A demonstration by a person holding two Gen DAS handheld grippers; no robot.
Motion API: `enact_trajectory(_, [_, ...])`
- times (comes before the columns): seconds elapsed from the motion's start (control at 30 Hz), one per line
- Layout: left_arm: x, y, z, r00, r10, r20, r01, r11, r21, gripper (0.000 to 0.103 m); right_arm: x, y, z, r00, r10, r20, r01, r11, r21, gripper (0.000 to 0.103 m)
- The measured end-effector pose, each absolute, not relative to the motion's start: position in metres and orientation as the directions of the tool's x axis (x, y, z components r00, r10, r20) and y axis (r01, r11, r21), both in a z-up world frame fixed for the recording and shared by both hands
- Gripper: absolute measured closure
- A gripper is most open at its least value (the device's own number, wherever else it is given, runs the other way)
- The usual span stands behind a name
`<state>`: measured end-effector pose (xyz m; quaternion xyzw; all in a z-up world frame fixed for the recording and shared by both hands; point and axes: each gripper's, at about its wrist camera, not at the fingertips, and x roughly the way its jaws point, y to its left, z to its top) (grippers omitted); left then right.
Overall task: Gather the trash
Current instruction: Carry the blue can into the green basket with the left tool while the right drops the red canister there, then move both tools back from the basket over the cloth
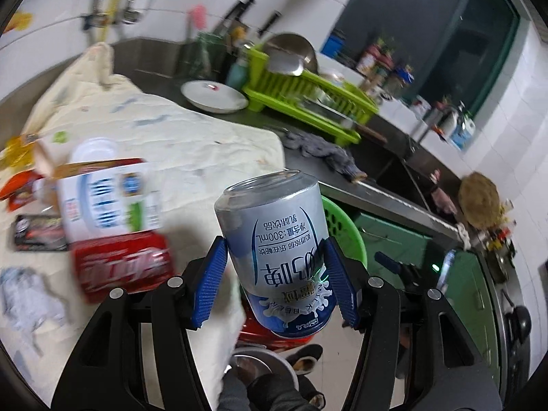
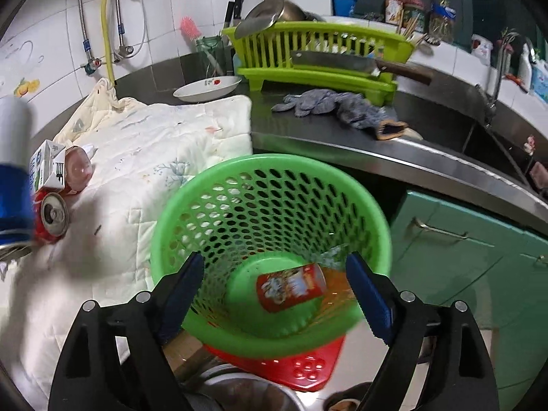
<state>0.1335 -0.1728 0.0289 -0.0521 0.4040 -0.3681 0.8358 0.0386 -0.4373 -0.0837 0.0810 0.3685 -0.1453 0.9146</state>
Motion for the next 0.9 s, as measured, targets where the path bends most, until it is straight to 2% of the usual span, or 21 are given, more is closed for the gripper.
enact_trajectory(0.2, [0.145, -0.233, 0.007, 0.33, -0.655, -0.679, 0.613, 0.696, -0.373, 0.046, 0.008, -0.445, -0.075, 0.697, -0.258, -0.669, 0.339, 0.941, -0.009, 0.021])
enact_trajectory(0.7, [0.168, -0.338, -0.081, 0.169, -0.582, -0.795, 0.619, 0.691, -0.374, 0.045, -0.023, -0.465, -0.082, 0.692, -0.267, -0.671, 0.383, 0.923, 0.028, 0.021])
enact_trajectory(0.9, [0.165, -0.335, -0.093, 0.148, -0.589, -0.795, 0.611, 0.686, -0.395, 0.033, -0.027, -0.463, -0.081, 0.694, -0.265, -0.67, 0.384, 0.923, 0.032, 0.02])
